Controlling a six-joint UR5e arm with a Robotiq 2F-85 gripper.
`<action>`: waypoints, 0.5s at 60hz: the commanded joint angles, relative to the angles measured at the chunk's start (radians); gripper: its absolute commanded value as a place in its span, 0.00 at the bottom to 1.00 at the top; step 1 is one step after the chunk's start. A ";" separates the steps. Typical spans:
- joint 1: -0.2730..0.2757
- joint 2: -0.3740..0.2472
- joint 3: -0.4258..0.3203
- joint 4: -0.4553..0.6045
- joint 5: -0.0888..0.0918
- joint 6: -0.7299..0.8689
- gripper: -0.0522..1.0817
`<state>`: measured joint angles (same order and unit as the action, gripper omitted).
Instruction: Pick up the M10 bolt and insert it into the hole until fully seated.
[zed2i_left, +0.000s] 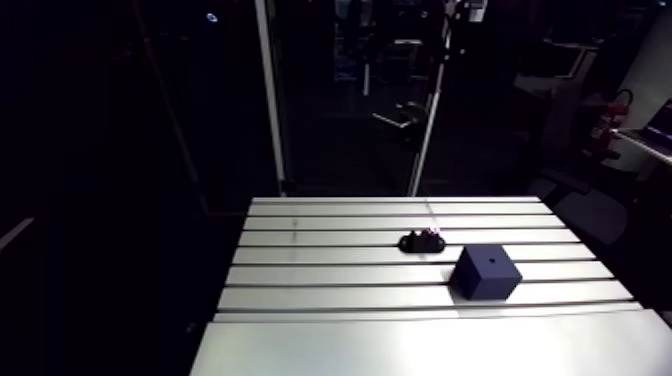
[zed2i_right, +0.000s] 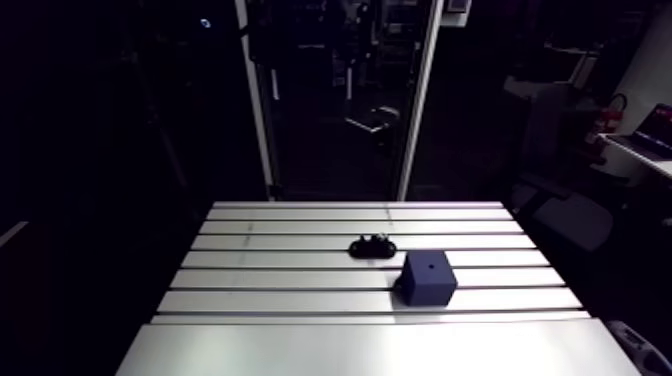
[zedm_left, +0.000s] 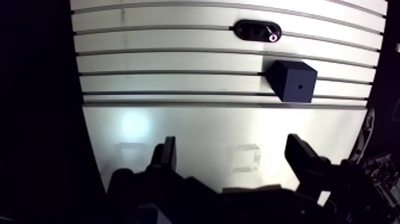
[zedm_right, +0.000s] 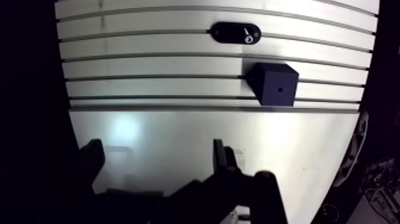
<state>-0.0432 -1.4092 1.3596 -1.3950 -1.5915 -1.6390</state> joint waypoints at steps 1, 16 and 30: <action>0.048 -0.040 0.100 -0.066 -0.017 -0.025 0.05; 0.046 -0.040 0.097 -0.066 -0.017 -0.026 0.05; 0.043 -0.040 0.100 -0.069 -0.018 -0.025 0.05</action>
<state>0.0012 -1.4473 1.4539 -1.4592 -1.6082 -1.6629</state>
